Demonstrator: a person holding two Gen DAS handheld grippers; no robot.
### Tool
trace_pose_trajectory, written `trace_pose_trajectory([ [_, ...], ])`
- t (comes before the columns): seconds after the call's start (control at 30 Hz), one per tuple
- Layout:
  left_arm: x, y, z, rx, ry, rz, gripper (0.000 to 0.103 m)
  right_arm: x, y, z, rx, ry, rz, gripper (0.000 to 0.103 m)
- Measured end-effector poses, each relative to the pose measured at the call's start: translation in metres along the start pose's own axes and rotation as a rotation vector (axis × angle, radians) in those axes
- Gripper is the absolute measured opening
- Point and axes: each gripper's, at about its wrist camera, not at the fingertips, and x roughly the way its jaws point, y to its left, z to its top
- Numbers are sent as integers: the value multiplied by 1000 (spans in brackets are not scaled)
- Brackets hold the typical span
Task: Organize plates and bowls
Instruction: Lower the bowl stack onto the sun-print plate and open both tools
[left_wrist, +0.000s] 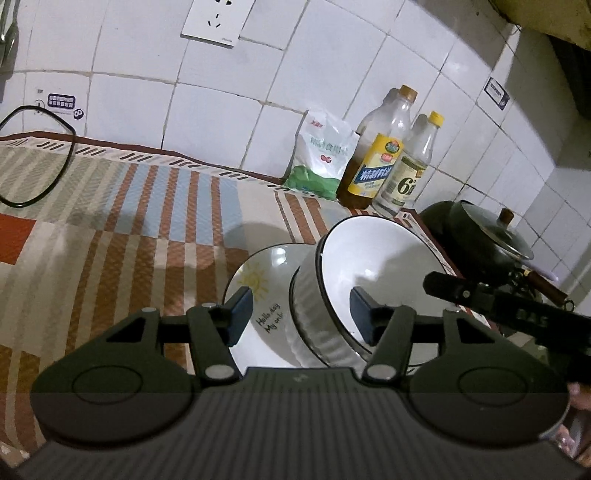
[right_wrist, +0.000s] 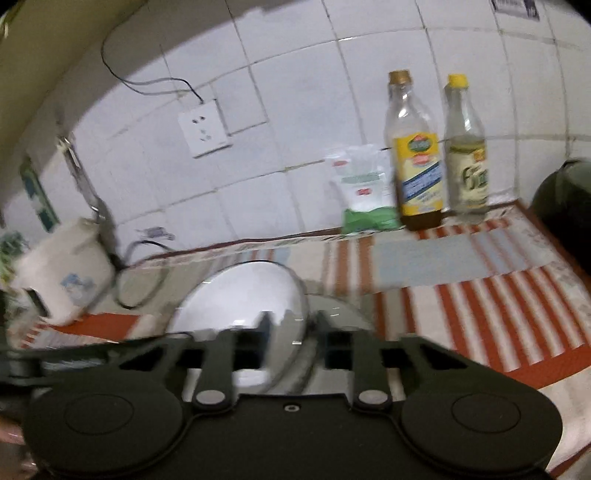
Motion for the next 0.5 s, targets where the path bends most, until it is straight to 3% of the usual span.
trace_pose_trajectory([
  [0.23,0,-11,-3,61,3,-4,48,8,-15,-1,115,66,47,14],
  [0.43,-7,-24,-6,115,-28,39,50,-9,-3,-7,33,10,31,19],
  [0.5,-13,-28,-6,136,-42,52,55,-19,2,-7,7,-14,43,27],
])
